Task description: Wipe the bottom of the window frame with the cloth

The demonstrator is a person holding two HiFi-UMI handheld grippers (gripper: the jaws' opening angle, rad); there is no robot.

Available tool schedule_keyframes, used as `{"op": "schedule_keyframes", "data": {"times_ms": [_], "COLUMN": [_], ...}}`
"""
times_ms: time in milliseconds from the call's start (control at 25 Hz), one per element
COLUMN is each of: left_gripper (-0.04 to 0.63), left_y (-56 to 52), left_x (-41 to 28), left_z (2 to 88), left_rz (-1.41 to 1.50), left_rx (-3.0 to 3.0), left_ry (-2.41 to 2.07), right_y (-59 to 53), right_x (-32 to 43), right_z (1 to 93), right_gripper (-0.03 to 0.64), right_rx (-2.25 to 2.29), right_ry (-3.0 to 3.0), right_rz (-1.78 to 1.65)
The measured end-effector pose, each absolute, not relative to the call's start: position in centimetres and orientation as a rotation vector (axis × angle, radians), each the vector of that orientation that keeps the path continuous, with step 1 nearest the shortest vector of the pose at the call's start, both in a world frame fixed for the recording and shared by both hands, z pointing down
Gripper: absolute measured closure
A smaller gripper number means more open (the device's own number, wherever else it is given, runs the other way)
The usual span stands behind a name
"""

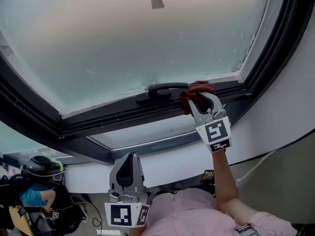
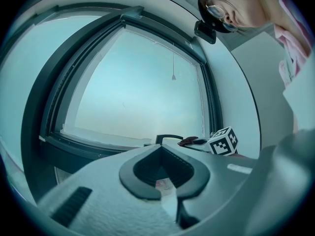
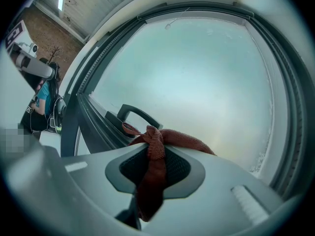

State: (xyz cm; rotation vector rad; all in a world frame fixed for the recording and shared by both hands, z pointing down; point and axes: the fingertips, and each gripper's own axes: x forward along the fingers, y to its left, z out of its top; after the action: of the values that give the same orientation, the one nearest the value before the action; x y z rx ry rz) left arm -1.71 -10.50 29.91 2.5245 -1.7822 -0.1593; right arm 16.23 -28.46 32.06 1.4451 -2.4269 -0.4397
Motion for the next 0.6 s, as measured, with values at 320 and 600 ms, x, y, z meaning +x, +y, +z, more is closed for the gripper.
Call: {"op": "schedule_keyframes", "data": {"times_ms": [320, 600], "left_gripper": [0.601, 0.601], "left_y": [-10.4, -10.3], "left_x": [-0.4, 1.0], "left_z": [29.7, 29.8], "left_rz": [-0.158, -0.158], "left_rx": [2.533, 2.526], "left_ry": [-1.788, -1.805], "right_y": [-28.6, -28.8], "right_x": [17.8, 19.4], "right_z": [32.0, 32.0], "right_gripper": [0.538, 0.538], "right_rx": [1.458, 1.464], "right_ry": [-2.431, -2.439], "right_rz": [-0.438, -0.44]}}
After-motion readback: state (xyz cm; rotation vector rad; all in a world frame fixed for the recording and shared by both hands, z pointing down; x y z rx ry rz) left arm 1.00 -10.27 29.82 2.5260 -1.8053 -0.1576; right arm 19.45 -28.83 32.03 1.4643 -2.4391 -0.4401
